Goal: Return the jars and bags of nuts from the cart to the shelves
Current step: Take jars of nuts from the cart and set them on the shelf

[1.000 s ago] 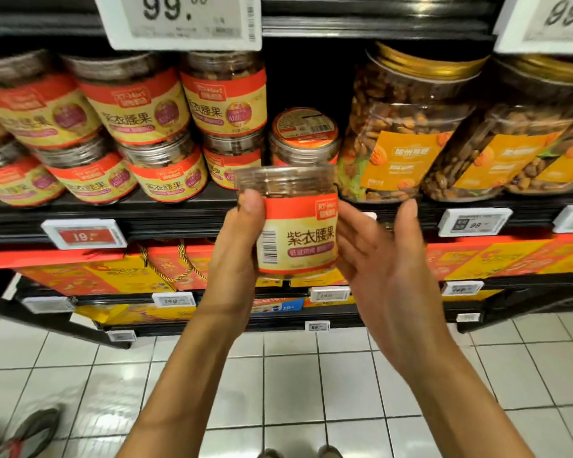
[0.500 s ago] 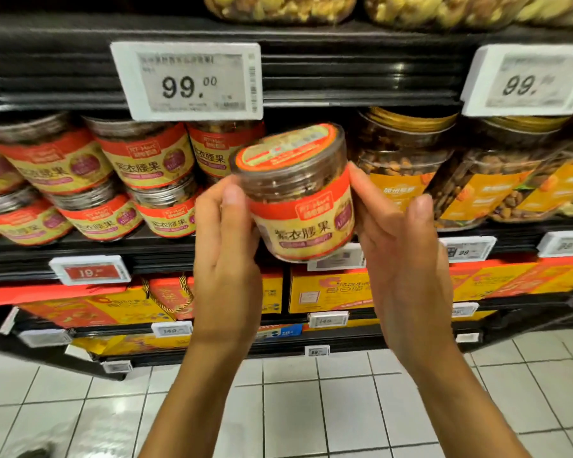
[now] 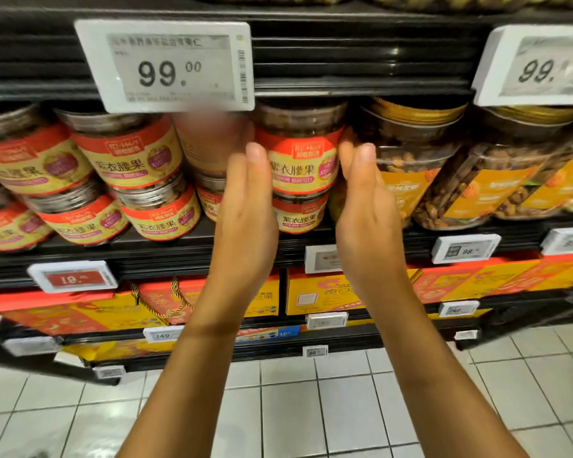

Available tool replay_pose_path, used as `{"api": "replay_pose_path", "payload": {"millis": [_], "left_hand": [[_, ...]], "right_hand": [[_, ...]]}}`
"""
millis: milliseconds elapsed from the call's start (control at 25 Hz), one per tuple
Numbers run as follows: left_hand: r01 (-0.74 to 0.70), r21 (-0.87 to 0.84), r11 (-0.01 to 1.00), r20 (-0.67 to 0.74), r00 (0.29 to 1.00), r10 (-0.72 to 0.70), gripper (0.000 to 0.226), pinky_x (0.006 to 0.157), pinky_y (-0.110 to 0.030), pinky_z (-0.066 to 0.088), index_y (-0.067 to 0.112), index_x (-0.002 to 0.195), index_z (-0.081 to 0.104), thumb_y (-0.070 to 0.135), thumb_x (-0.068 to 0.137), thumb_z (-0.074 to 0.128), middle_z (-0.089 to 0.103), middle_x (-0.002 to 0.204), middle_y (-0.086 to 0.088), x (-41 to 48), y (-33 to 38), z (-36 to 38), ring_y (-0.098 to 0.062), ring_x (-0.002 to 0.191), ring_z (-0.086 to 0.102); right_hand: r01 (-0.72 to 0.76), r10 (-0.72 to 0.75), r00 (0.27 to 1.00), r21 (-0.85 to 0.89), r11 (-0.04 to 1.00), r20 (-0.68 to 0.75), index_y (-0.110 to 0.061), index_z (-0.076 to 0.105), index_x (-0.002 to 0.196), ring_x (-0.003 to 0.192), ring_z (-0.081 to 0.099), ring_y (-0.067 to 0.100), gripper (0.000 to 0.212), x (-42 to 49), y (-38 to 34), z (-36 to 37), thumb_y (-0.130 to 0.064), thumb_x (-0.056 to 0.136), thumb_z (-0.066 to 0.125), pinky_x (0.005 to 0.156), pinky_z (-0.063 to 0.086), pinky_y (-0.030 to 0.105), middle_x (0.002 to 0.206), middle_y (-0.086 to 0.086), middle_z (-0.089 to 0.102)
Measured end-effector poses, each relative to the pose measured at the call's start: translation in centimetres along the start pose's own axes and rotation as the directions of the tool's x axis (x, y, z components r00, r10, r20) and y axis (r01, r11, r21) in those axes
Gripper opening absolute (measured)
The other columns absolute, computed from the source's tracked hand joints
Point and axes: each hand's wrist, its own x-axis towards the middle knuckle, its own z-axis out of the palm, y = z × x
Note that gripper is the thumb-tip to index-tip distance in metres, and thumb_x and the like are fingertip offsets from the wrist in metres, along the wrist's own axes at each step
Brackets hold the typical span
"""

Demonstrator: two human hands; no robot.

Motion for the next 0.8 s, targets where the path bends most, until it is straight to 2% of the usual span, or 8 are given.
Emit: {"api": "replay_pose_path", "payload": {"millis": [80,160,200,280,320,520,680,800], "left_hand": [[-0.024,0.155,0.988,0.021,1.000,0.020,0.022,0.089,-0.009,0.034,0.047,0.086,0.038,0.045,0.096,0.019,0.045,0.086,0.035,-0.5,-0.8,0.0,0.018,0.092,0.043],[-0.078,0.138,0.987,0.027,0.997,0.075,0.021,0.101,-0.033,0.039,0.047,0.099,0.041,0.045,0.096,0.020,0.040,0.100,0.025,-1.0,-1.5,-0.3,-0.005,0.109,0.045],[-0.080,0.093,0.992,0.000,0.997,0.080,0.024,0.105,-0.039,0.038,0.042,0.110,0.043,0.043,0.096,0.024,0.042,0.111,0.018,-1.3,-1.9,-0.6,-0.010,0.117,0.045],[-0.055,0.037,0.998,-0.025,0.998,0.056,0.039,0.110,-0.039,0.035,0.029,0.129,0.043,0.039,0.095,0.028,0.042,0.132,0.007,-1.6,-2.3,-0.8,-0.007,0.128,0.042],[-0.051,0.032,0.998,-0.013,0.999,0.051,0.040,0.111,-0.038,0.034,0.028,0.131,0.042,0.037,0.094,0.029,0.042,0.137,0.004,-1.8,-2.5,-0.9,-0.007,0.130,0.041],[-0.036,0.043,0.998,0.006,0.999,0.036,0.042,0.111,-0.035,0.034,0.027,0.132,0.042,0.036,0.093,0.030,0.041,0.137,0.005,-1.6,-2.9,-0.6,-0.003,0.130,0.040],[-0.056,0.052,0.997,0.010,0.998,0.056,0.039,0.111,-0.035,0.034,0.028,0.131,0.041,0.034,0.094,0.030,0.041,0.136,0.007,-1.5,-3.1,-0.5,-0.003,0.130,0.040],[-0.052,0.031,0.998,0.026,0.998,0.051,0.038,0.112,-0.026,0.031,0.031,0.133,0.038,0.034,0.095,0.031,0.039,0.139,0.009,-1.5,-3.4,-0.3,0.001,0.132,0.036]], "right_hand": [[0.019,-0.026,0.996,-0.092,0.996,-0.082,-0.005,0.049,0.132,0.118,0.050,0.006,0.059,-0.2,0.2,0.4,-0.043,0.095,0.022,0.101,0.039,0.023,0.131,0.006,0.055],[0.080,-0.093,0.976,-0.073,0.994,-0.199,-0.006,0.054,0.125,0.115,0.052,0.009,0.051,-0.7,0.4,1.0,-0.037,0.097,0.025,0.100,0.042,0.027,0.123,0.001,0.056],[0.114,-0.123,0.959,-0.047,0.992,-0.256,-0.010,0.057,0.121,0.112,0.054,0.009,0.047,-1.0,0.5,1.2,-0.036,0.097,0.026,0.096,0.044,0.027,0.119,0.002,0.058],[0.133,-0.131,0.947,-0.013,0.991,-0.293,-0.014,0.061,0.116,0.109,0.058,0.009,0.048,-1.7,0.8,1.5,-0.039,0.094,0.025,0.092,0.047,0.024,0.115,0.004,0.063],[0.125,-0.122,0.951,-0.009,0.992,-0.285,-0.012,0.062,0.115,0.110,0.058,0.009,0.052,-1.9,1.0,1.5,-0.040,0.093,0.025,0.093,0.048,0.026,0.115,0.004,0.064],[0.104,-0.114,0.949,-0.048,0.993,-0.293,-0.005,0.065,0.113,0.115,0.056,0.014,0.060,-1.0,1.7,1.5,-0.042,0.090,0.024,0.099,0.046,0.040,0.110,-0.003,0.062],[0.095,-0.102,0.957,-0.039,0.995,-0.273,-0.004,0.065,0.114,0.123,0.051,0.010,0.059,-1.1,2.4,1.3,-0.041,0.092,0.024,0.103,0.044,0.038,0.126,0.003,0.059],[0.078,-0.087,0.972,-0.046,0.996,-0.220,-0.005,0.062,0.119,0.125,0.046,0.001,0.061,-1.3,2.8,1.2,-0.042,0.091,0.024,0.105,0.042,0.034,0.129,-0.005,0.053]]}}
